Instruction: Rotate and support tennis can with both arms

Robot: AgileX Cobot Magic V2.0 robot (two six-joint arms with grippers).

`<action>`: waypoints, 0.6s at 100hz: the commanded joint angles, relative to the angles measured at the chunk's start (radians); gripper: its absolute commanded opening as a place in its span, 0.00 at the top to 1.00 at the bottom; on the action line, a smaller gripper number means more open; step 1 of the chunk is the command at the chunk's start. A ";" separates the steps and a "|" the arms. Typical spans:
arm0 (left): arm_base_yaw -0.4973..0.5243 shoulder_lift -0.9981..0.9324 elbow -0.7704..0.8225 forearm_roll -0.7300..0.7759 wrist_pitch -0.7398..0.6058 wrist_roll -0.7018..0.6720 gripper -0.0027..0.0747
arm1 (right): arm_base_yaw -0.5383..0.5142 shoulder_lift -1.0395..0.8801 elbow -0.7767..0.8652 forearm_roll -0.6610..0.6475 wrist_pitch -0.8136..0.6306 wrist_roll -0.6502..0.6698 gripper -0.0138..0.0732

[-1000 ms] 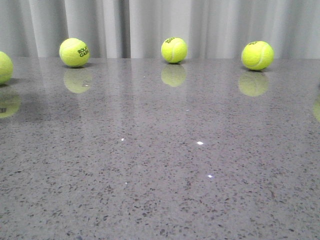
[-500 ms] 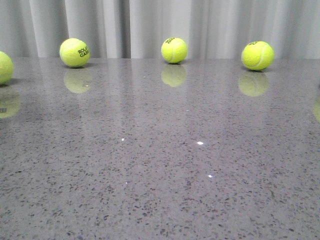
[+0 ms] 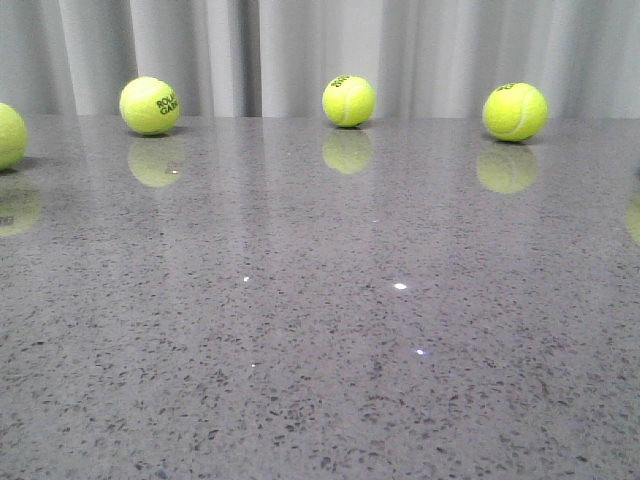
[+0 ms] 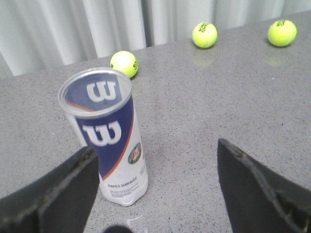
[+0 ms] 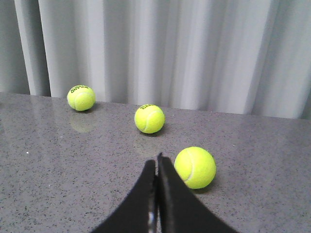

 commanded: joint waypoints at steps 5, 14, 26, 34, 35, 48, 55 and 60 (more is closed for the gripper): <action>0.000 -0.102 0.141 -0.007 -0.217 -0.029 0.33 | -0.006 0.007 -0.023 0.006 -0.088 -0.003 0.92; 0.000 -0.177 0.270 -0.003 -0.338 -0.029 0.33 | -0.006 0.007 -0.023 0.006 -0.088 -0.003 0.92; 0.000 -0.241 0.422 -0.003 -0.538 -0.029 0.33 | -0.006 0.007 -0.023 0.006 -0.088 -0.003 0.92; 0.000 -0.253 0.497 -0.008 -0.645 -0.029 0.33 | -0.006 0.007 -0.023 0.006 -0.088 -0.003 0.92; 0.000 -0.254 0.502 -0.010 -0.660 -0.029 0.33 | -0.006 0.007 -0.023 0.006 -0.088 -0.003 0.92; 0.000 -0.254 0.555 -0.014 -0.746 -0.029 0.33 | -0.006 0.007 -0.023 0.006 -0.088 -0.003 0.92; 0.000 -0.254 0.563 -0.014 -0.755 -0.029 0.33 | -0.006 0.007 -0.023 0.006 -0.088 -0.003 0.92; 0.000 -0.254 0.563 -0.014 -0.761 -0.029 0.33 | -0.006 0.007 -0.023 0.006 -0.088 -0.003 0.92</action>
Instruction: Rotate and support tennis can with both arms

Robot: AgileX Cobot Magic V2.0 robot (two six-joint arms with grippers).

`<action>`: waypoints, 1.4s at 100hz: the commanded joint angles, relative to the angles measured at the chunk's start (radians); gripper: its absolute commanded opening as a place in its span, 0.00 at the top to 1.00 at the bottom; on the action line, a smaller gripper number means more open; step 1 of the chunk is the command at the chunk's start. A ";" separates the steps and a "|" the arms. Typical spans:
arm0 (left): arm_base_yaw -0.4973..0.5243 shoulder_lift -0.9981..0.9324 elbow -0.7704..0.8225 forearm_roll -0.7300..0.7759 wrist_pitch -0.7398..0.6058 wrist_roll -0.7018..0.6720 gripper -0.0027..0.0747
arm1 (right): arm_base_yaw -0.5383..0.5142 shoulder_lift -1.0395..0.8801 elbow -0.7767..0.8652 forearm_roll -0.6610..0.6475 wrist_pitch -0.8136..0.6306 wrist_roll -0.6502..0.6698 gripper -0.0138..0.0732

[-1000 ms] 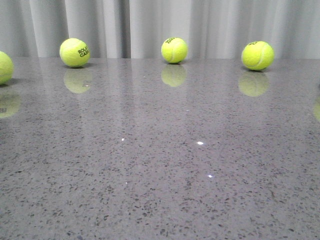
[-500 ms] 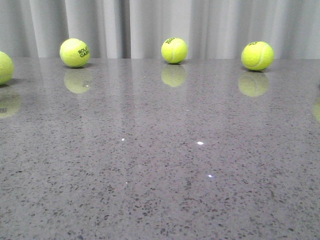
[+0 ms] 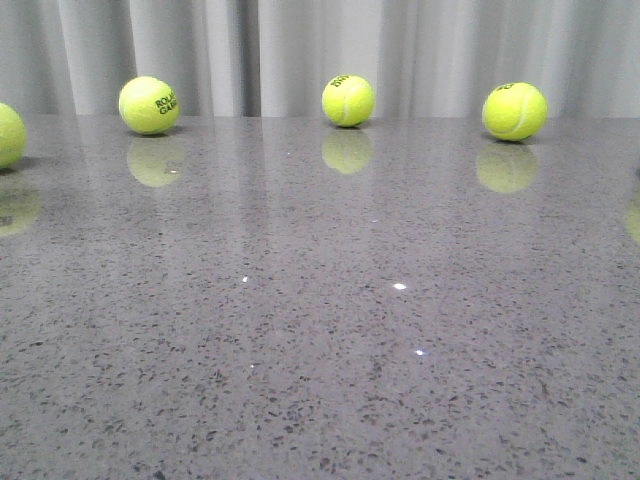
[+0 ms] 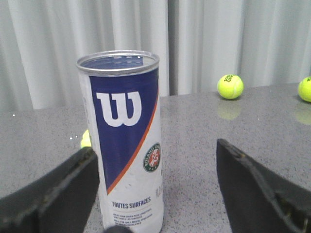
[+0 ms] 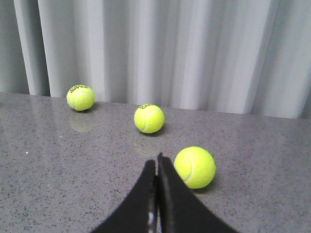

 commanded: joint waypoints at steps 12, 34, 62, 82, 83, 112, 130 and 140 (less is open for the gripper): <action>-0.002 0.011 -0.023 -0.013 -0.110 -0.010 0.43 | -0.006 0.007 -0.023 0.006 -0.088 -0.003 0.92; -0.002 0.011 -0.023 -0.013 -0.110 -0.010 0.91 | -0.006 0.007 -0.023 0.006 -0.088 -0.003 0.92; -0.002 0.011 -0.023 -0.013 -0.110 -0.010 0.99 | -0.006 0.007 -0.023 0.006 -0.088 -0.003 0.92; -0.002 0.011 -0.023 -0.013 -0.110 -0.010 0.99 | -0.006 0.007 -0.023 0.006 -0.088 -0.003 0.92; -0.002 0.011 -0.023 -0.013 -0.110 -0.010 0.99 | -0.006 0.007 -0.023 0.006 -0.088 -0.003 0.92; -0.002 0.011 -0.021 -0.010 -0.111 -0.010 0.99 | -0.006 0.007 -0.023 0.006 -0.088 -0.003 0.92; 0.001 0.004 -0.013 0.024 -0.114 -0.010 0.99 | -0.006 0.007 -0.023 0.006 -0.088 -0.003 0.92; 0.030 -0.005 0.019 0.084 -0.150 -0.019 0.99 | -0.006 0.007 -0.023 0.006 -0.088 -0.003 0.92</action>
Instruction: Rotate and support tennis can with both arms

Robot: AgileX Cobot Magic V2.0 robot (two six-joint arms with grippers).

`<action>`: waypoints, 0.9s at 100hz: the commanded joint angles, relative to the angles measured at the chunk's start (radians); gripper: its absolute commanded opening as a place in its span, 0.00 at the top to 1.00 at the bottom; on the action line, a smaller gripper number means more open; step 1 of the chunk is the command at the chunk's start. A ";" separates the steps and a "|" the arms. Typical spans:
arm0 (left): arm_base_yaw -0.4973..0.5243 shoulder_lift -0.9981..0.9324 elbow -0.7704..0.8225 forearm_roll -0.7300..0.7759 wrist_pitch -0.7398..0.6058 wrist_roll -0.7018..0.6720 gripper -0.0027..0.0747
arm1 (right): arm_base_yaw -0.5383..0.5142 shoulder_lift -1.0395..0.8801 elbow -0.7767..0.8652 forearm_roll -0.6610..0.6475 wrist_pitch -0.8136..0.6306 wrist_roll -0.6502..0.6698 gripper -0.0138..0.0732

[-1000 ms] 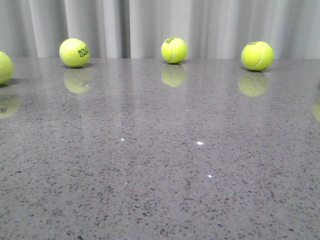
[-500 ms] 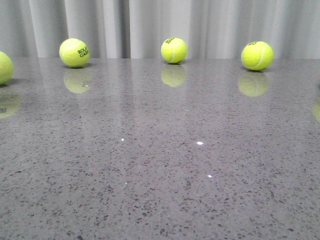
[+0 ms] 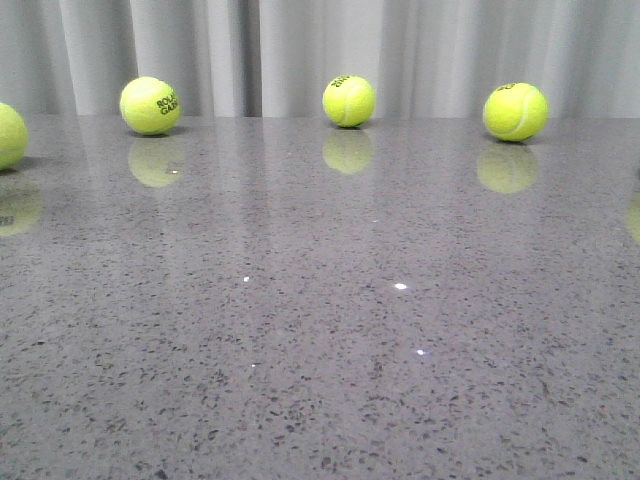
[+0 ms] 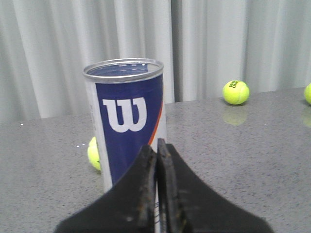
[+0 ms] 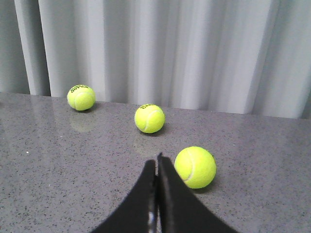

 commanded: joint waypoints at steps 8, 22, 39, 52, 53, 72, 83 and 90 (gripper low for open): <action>0.061 -0.015 0.034 0.060 -0.134 -0.061 0.99 | -0.006 0.007 -0.025 0.006 -0.088 -0.003 0.92; 0.124 -0.073 0.123 0.060 -0.178 -0.068 0.99 | -0.006 0.007 -0.025 0.006 -0.088 -0.003 0.92; 0.163 -0.160 0.248 0.060 -0.208 -0.068 0.99 | -0.006 0.007 -0.025 0.006 -0.088 -0.003 0.92; 0.167 -0.233 0.322 0.066 -0.210 -0.068 0.99 | -0.006 0.007 -0.025 0.006 -0.088 -0.003 0.92; 0.167 -0.237 0.329 0.066 -0.210 -0.068 0.99 | -0.006 0.007 -0.025 0.006 -0.088 -0.003 0.92; 0.167 -0.244 0.397 0.089 -0.295 -0.068 0.99 | -0.006 0.009 -0.025 0.006 -0.088 -0.003 0.92; 0.167 -0.244 0.395 0.093 -0.307 -0.068 0.99 | -0.006 0.009 -0.025 0.006 -0.088 -0.003 0.92; 0.167 -0.244 0.395 0.093 -0.307 -0.068 0.99 | -0.006 0.009 -0.025 0.006 -0.088 -0.003 0.92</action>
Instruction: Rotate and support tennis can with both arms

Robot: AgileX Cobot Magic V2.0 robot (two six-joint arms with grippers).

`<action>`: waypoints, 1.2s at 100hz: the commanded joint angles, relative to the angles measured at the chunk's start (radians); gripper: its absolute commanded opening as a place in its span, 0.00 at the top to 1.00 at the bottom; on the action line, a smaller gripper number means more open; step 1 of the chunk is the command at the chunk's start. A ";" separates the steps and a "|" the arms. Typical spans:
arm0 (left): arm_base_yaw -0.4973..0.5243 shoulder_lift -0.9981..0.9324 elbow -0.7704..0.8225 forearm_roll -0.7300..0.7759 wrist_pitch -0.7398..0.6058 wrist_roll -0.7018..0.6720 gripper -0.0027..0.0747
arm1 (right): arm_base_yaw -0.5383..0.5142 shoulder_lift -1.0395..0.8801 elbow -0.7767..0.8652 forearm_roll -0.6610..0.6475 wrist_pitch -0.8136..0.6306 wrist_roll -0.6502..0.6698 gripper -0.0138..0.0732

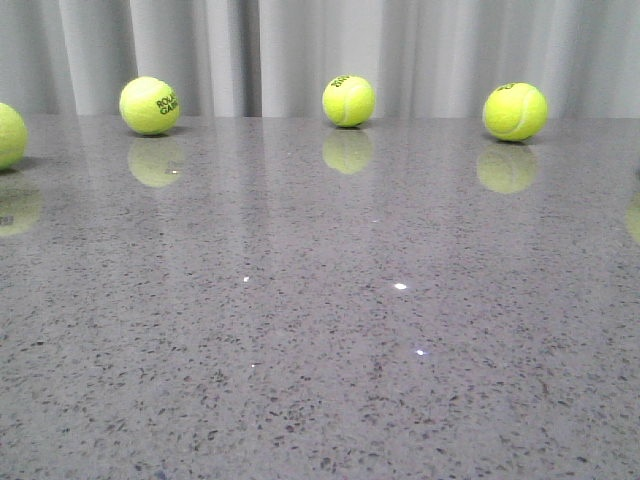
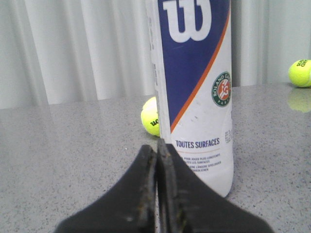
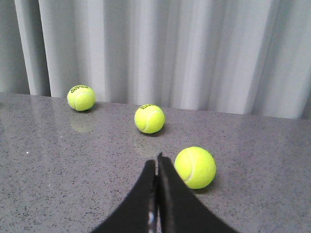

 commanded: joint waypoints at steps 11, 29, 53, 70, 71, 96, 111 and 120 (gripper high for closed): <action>0.001 -0.040 0.046 0.003 -0.089 -0.010 0.99 | -0.006 0.009 -0.025 0.006 -0.086 -0.003 0.92; 0.001 -0.040 0.046 0.003 -0.089 -0.010 0.99 | -0.006 0.009 -0.025 0.006 -0.086 -0.003 0.92; 0.001 -0.040 0.046 0.003 -0.089 -0.010 0.99 | -0.006 0.009 -0.025 0.006 -0.086 -0.003 0.92; 0.001 -0.040 0.046 0.003 -0.089 -0.010 0.99 | -0.006 0.009 -0.025 0.006 -0.086 -0.003 0.92; 0.001 -0.040 0.046 0.003 -0.089 -0.010 0.99 | -0.006 0.009 -0.025 0.006 -0.086 -0.003 0.92; 0.001 -0.040 0.046 0.003 -0.089 -0.010 0.99 | -0.006 0.009 -0.025 0.006 -0.086 -0.003 0.92; 0.001 -0.040 0.046 0.003 -0.089 -0.010 0.99 | -0.005 0.008 -0.022 0.006 -0.089 -0.001 0.92; 0.001 -0.040 0.046 0.003 -0.089 -0.010 0.99 | 0.003 0.007 -0.006 0.005 -0.111 0.022 0.92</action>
